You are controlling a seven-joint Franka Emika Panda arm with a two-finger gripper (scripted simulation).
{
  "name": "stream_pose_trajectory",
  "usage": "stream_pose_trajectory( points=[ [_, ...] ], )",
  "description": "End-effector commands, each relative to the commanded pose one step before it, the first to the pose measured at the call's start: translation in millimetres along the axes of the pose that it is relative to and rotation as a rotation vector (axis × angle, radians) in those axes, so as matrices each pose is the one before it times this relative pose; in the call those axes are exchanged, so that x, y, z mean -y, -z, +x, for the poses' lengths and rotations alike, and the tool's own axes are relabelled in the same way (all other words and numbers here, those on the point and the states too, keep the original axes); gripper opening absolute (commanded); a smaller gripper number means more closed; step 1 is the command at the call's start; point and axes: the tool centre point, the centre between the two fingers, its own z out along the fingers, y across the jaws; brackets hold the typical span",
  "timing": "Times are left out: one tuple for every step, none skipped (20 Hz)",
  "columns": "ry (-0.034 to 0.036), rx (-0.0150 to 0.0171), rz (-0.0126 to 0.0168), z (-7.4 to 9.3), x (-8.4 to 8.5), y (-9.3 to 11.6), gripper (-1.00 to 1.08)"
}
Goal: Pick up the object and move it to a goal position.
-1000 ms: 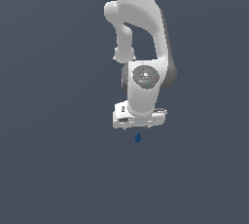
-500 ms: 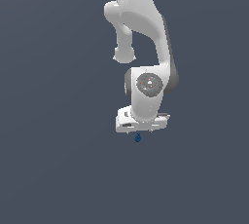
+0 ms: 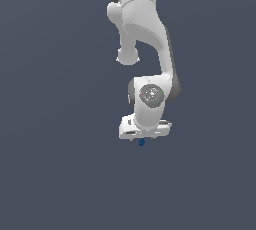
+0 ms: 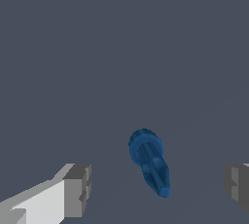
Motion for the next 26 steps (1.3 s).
stream_pose_trajectory(
  points=[
    [0.00002, 0.00006, -0.00002, -0.25, 0.04, -11.77, 1.0],
    [0.0, 0.0, 0.0, 0.09, 0.01, -2.88, 1.0],
    [0.0, 0.0, 0.0, 0.19, 0.01, -2.01, 1.0],
    [0.0, 0.0, 0.0, 0.29, 0.01, -1.15, 1.0],
    [0.0, 0.0, 0.0, 0.4, 0.02, -0.28, 1.0],
    [0.0, 0.0, 0.0, 0.42, 0.01, 0.41, 1.0],
    [0.0, 0.0, 0.0, 0.15, 0.0, 0.25, 1.0],
    [0.0, 0.0, 0.0, 0.0, 0.0, 0.0, -1.0],
    [0.0, 0.0, 0.0, 0.0, 0.0, 0.0, -1.0],
    [0.0, 0.0, 0.0, 0.0, 0.0, 0.0, -1.0],
    [0.0, 0.0, 0.0, 0.0, 0.0, 0.0, -1.0],
    [0.0, 0.0, 0.0, 0.0, 0.0, 0.0, -1.0],
    [0.0, 0.0, 0.0, 0.0, 0.0, 0.0, -1.0],
    [0.0, 0.0, 0.0, 0.0, 0.0, 0.0, -1.0],
    [0.0, 0.0, 0.0, 0.0, 0.0, 0.0, -1.0],
    [0.0, 0.0, 0.0, 0.0, 0.0, 0.0, -1.0],
    [0.0, 0.0, 0.0, 0.0, 0.0, 0.0, -1.0],
    [0.0, 0.0, 0.0, -0.02, 0.01, 0.01, -1.0],
    [0.0, 0.0, 0.0, -0.08, -0.1, 0.2, -1.0],
    [0.0, 0.0, 0.0, -0.24, -0.31, 0.61, -1.0],
    [0.0, 0.0, 0.0, -0.4, -0.51, 1.03, -1.0],
    [0.0, 0.0, 0.0, -0.57, -0.72, 1.44, -1.0],
    [0.0, 0.0, 0.0, -0.73, -0.93, 1.86, -1.0],
    [0.0, 0.0, 0.0, -0.9, -1.14, 2.29, -1.0],
    [0.0, 0.0, 0.0, -1.07, -1.35, 2.72, -1.0],
    [0.0, 0.0, 0.0, -1.24, -1.57, 3.15, -1.0]
  ],
)
